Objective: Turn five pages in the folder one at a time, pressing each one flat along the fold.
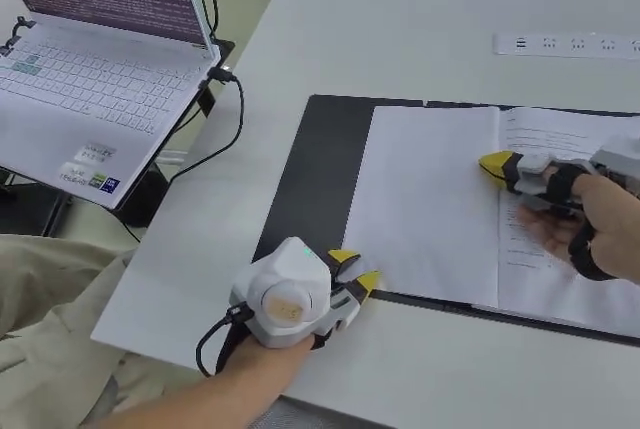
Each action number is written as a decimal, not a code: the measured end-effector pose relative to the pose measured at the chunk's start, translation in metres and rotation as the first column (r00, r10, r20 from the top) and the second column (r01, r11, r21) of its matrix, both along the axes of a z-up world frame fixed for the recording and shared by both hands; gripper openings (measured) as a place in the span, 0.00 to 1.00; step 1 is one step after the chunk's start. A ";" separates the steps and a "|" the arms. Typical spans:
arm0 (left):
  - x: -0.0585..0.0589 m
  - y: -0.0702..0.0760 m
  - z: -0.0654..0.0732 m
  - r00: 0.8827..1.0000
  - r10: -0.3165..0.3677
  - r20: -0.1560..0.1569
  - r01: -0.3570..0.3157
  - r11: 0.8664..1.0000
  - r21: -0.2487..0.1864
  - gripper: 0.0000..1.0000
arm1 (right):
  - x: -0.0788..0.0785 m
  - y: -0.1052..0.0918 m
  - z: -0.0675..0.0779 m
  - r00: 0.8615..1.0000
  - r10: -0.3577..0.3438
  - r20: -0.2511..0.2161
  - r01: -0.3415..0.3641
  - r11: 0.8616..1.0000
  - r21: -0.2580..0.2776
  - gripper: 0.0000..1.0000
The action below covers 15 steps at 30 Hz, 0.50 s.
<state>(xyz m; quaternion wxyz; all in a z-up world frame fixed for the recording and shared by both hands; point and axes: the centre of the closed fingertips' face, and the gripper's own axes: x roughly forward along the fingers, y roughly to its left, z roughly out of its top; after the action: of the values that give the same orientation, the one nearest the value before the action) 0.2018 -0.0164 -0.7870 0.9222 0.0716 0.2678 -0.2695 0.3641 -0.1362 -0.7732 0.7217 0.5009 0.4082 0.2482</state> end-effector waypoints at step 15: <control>0.001 0.001 -0.001 1.000 -0.005 -0.001 0.005 1.000 0.002 0.16 | 0.027 0.002 0.000 1.000 0.019 0.021 -0.017 0.998 -0.057 0.00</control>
<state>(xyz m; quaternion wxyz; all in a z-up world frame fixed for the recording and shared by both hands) 0.2023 -0.0157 -0.7876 0.9213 0.0730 0.2685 -0.2716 0.3907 -0.1344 -0.7731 0.7379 0.4737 0.4118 0.2483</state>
